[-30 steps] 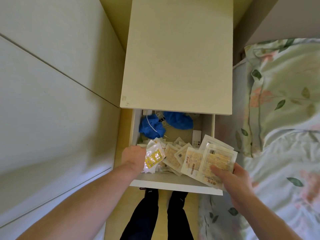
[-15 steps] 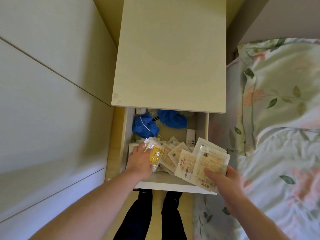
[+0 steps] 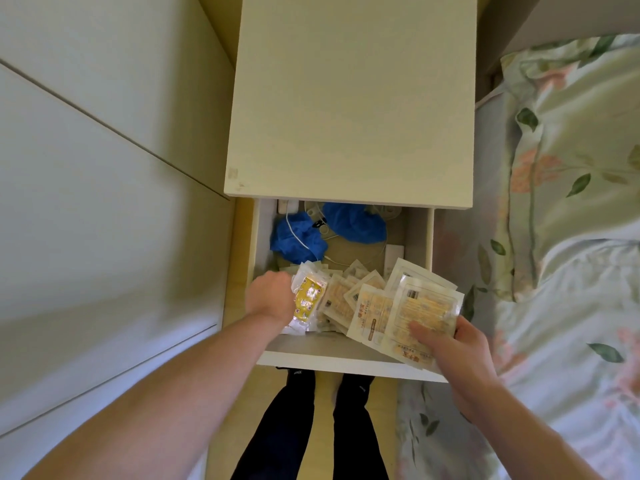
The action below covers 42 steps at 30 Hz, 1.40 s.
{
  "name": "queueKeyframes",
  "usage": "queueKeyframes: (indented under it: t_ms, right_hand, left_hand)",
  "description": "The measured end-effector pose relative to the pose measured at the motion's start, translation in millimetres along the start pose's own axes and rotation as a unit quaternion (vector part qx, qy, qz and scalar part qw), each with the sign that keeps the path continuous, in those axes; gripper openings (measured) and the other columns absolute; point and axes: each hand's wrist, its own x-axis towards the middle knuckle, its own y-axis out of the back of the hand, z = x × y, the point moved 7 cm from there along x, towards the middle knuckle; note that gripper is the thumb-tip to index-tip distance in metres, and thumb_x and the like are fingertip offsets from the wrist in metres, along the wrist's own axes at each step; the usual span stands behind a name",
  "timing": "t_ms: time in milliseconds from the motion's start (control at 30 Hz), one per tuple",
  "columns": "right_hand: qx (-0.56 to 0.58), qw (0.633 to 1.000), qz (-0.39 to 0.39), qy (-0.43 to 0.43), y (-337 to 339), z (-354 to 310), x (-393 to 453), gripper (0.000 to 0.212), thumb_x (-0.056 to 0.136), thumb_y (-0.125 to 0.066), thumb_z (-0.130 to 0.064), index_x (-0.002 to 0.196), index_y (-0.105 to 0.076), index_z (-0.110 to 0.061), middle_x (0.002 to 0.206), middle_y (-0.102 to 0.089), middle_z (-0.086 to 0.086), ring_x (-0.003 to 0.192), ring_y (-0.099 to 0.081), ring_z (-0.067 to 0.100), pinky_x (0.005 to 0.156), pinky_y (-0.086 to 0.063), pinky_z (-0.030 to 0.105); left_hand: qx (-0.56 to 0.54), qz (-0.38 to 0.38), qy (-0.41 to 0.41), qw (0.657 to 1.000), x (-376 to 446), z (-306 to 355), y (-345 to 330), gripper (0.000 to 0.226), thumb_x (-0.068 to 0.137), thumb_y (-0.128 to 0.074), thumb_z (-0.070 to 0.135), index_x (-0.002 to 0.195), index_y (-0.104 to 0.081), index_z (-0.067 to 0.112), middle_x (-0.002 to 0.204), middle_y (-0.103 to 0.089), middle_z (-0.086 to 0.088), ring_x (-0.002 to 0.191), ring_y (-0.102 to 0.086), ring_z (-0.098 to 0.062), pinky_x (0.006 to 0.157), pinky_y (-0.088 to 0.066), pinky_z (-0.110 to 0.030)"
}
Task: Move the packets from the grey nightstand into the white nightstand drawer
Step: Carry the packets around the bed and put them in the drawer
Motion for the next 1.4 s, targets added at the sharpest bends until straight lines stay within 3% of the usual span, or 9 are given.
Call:
queueKeyframes:
  t_ms: [167,333,467,600,833,1000,1067,1200,1400]
  right_hand:
    - [-0.002,1.0,-0.01,0.004,-6.5,-5.2,2.6,0.024,0.089,-0.077,-0.007,0.107,-0.073,-0.023,0.096,-0.08,-0.008,0.095,-0.076,0.02,0.085,-0.06,0.042]
    - [-0.01,1.0,-0.012,-0.002,-8.0,-2.6,9.6,0.025,0.088,-0.078,-0.009,0.108,-0.073,-0.023,0.099,-0.08,-0.006,0.096,-0.076,0.02,0.09,-0.06,0.045]
    - [-0.02,1.0,-0.008,-0.006,-4.1,-1.2,14.2,0.024,0.088,-0.079,-0.009,0.106,-0.074,-0.023,0.097,-0.08,-0.007,0.094,-0.077,0.019,0.088,-0.06,0.043]
    - [-0.043,0.999,-0.005,0.0,1.7,-3.9,17.1,0.025,0.088,-0.079,-0.009,0.107,-0.073,-0.024,0.097,-0.08,-0.007,0.091,-0.077,0.016,0.076,-0.06,0.035]
    - [-0.064,0.998,-0.009,-0.007,6.9,-5.3,22.8,0.027,0.089,-0.076,-0.006,0.111,-0.071,-0.022,0.101,-0.079,-0.006,0.093,-0.076,0.016,0.071,-0.057,0.029]
    - [-0.054,0.998,-0.006,-0.019,8.2,-2.6,24.5,0.028,0.089,-0.076,-0.004,0.112,-0.071,-0.021,0.102,-0.079,-0.005,0.096,-0.075,0.019,0.079,-0.06,0.037]
    - [-0.042,0.999,-0.008,-0.023,7.6,-1.0,24.9,0.028,0.089,-0.075,-0.003,0.11,-0.071,-0.021,0.101,-0.08,-0.004,0.096,-0.076,0.02,0.083,-0.06,0.04]
    - [-0.009,0.999,-0.016,-0.05,7.1,6.7,25.6,0.025,0.091,-0.073,-0.001,0.11,-0.071,-0.017,0.101,-0.08,-0.001,0.099,-0.075,0.023,0.091,-0.059,0.047]
    - [-0.092,0.992,-0.073,-0.042,9.0,10.9,17.9,0.022,0.094,-0.07,-0.005,0.111,-0.073,-0.019,0.1,-0.08,-0.006,0.098,-0.075,0.017,0.084,-0.059,0.035]
  left_hand:
    - [0.21,-0.047,-0.1,0.971,-4.4,2.8,10.0,0.018,0.097,-0.059,0.01,0.106,-0.072,0.019,0.101,-0.073,0.0,0.091,-0.071,-0.021,0.069,-0.051,-0.032]
    - [0.224,-0.055,-0.142,0.963,-3.8,20.1,5.6,0.03,0.093,-0.068,0.013,0.123,-0.064,0.014,0.117,-0.066,-0.006,0.099,-0.069,-0.022,0.078,-0.056,-0.032]
    - [0.243,-0.069,-0.303,0.919,-16.8,40.9,-13.5,0.066,0.085,-0.069,-0.003,0.143,-0.04,0.008,0.141,-0.043,-0.016,0.112,-0.06,-0.031,0.076,-0.052,-0.037]
    - [0.223,-0.132,-0.252,0.932,-18.1,16.7,-22.4,0.047,0.096,-0.065,0.014,0.139,-0.047,0.01,0.134,-0.055,-0.013,0.118,-0.059,-0.029,0.091,-0.055,-0.04]
    - [0.103,-0.094,-0.249,0.958,-31.2,30.9,-7.1,0.055,0.086,-0.071,0.01,0.137,-0.05,0.013,0.128,-0.056,-0.008,0.112,-0.059,-0.026,0.088,-0.053,-0.037]
    - [-0.101,-0.054,-0.189,0.975,-35.6,56.2,5.4,0.041,0.086,-0.071,0.018,0.124,-0.06,0.023,0.123,-0.058,0.003,0.105,-0.06,-0.018,0.086,-0.054,-0.03]
    - [-0.278,-0.097,-0.11,0.949,-33.2,61.1,0.0,0.036,0.089,-0.069,0.023,0.124,-0.063,0.028,0.123,-0.061,0.01,0.104,-0.059,-0.009,0.086,-0.051,-0.023]
    - [-0.546,-0.248,-0.016,0.8,-46.0,89.0,-13.9,0.038,0.086,-0.066,0.047,0.122,-0.065,0.034,0.121,-0.067,0.015,0.113,-0.062,-0.007,0.099,-0.052,-0.034]
    - [-0.509,-0.156,-0.071,0.843,-47.7,86.9,-14.4,0.009,0.094,-0.072,0.021,0.099,-0.073,0.029,0.097,-0.073,0.012,0.092,-0.069,-0.008,0.09,-0.059,-0.036]
